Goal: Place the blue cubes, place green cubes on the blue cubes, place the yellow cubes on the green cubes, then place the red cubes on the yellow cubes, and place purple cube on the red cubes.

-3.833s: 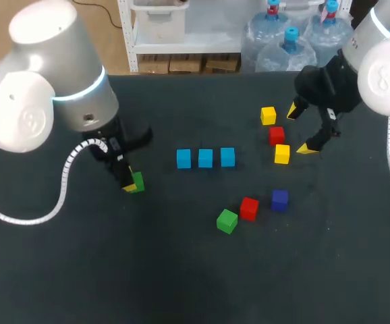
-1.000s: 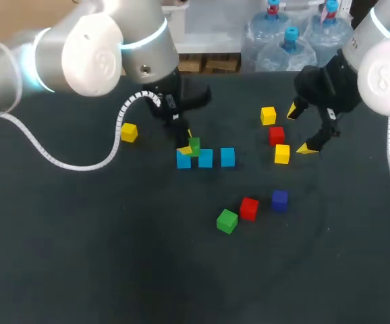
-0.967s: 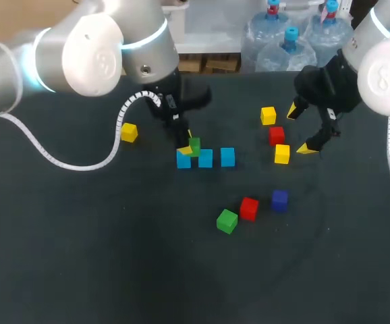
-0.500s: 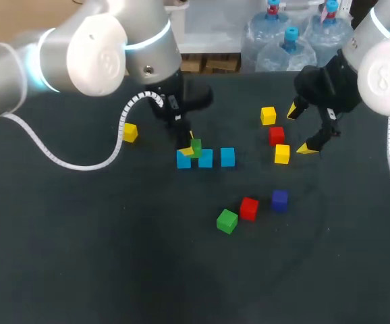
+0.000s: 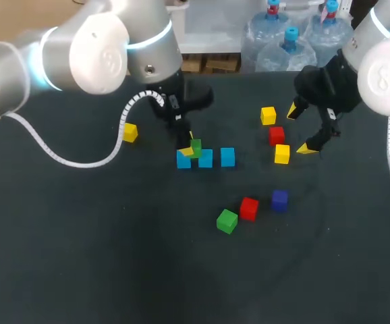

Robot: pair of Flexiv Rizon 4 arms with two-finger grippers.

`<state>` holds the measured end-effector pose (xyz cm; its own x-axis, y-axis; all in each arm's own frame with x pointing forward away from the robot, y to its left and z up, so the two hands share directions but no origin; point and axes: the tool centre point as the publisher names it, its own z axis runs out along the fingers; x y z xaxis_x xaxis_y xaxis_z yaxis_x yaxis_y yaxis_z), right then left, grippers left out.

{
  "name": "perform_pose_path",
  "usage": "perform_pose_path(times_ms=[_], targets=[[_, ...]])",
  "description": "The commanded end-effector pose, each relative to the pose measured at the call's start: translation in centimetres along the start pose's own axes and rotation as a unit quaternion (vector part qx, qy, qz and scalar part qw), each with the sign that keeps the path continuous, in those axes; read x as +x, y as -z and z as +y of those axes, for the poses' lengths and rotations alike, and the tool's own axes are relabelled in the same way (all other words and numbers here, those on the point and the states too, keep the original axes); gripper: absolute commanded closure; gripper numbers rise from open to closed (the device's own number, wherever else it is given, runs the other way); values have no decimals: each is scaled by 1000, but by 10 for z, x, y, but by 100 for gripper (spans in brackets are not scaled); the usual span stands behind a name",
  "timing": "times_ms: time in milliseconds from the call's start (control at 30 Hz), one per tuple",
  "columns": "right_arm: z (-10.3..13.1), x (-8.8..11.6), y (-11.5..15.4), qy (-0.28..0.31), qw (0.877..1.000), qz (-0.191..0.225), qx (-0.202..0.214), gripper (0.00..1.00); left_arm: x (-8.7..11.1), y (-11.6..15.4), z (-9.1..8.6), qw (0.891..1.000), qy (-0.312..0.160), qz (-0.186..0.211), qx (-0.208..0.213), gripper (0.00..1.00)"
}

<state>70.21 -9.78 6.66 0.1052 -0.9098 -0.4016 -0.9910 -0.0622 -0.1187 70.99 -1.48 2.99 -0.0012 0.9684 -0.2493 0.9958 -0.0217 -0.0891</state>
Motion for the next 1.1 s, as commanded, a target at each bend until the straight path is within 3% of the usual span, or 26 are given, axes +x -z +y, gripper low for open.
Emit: perform_pose_path(times_ms=[33,333,467,1100], targets=[[0,0,0,0,1000,-1,0,0,-1,-1,4,1000,-2,1,5,100],[0,0,0,0,1000,-1,0,0,-1,-3,5,1000,0,4,9,100],[0,0,0,0,1000,-1,0,0,0,-3,5,1000,-1,4,10,78],[0,0,0,0,1000,-1,0,0,0,-4,6,1000,-2,5,13,64]])
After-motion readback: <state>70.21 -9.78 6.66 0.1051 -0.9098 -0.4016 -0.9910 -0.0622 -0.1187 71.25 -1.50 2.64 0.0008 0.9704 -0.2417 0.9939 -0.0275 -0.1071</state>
